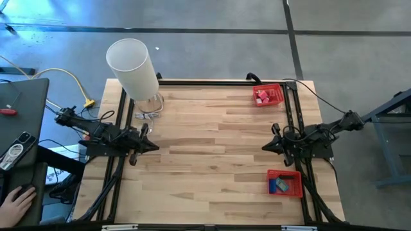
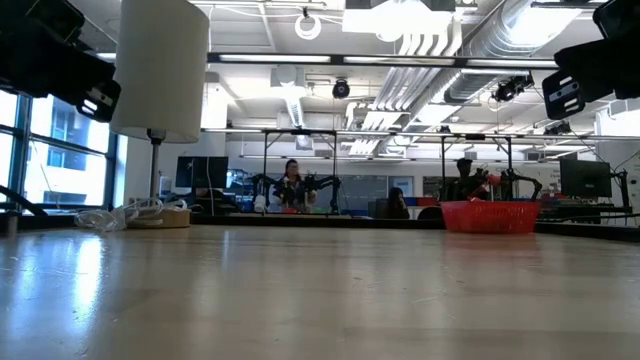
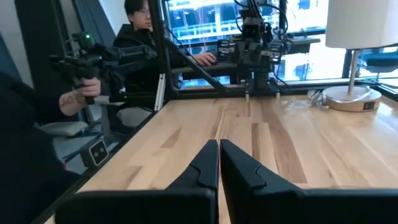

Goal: Pick & Place Office items
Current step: Return to Home Position

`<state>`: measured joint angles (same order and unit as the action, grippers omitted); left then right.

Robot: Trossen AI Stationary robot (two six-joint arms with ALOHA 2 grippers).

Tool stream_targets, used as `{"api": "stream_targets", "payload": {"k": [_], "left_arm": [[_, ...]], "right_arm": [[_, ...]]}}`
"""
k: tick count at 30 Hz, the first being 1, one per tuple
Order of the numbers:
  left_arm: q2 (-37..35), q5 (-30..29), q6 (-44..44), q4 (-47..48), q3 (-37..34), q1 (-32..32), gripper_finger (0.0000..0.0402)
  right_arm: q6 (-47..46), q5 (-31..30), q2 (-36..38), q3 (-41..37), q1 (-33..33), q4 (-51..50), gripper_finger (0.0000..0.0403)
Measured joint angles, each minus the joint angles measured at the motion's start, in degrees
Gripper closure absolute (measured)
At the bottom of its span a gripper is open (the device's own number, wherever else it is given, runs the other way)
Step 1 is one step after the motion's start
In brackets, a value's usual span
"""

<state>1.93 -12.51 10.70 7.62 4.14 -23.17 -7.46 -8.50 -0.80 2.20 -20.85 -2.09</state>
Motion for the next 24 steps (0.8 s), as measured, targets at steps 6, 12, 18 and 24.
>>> {"api": "stream_targets", "payload": {"k": [6,12,18,24], "left_arm": [[0.03,-0.02,-0.02,0.13,-0.04,-0.03,0.0401],[0.03,-0.04,-0.14,0.29,-0.11,0.01,0.0401],[0.05,-0.22,-0.98,0.02,-0.18,0.01,0.0401],[0.05,-3.39,-0.85,-0.20,-0.24,0.04,0.0401]], "right_arm": [[0.20,1.45,-0.06,0.00,0.79,-0.40,0.0401],[1.27,-0.15,-0.10,-0.02,0.77,-0.35,0.0401],[6.36,-0.18,-0.10,-0.02,0.77,-0.41,0.0401],[7.75,-0.23,-0.10,-0.04,0.77,-0.48,0.0401]]}}
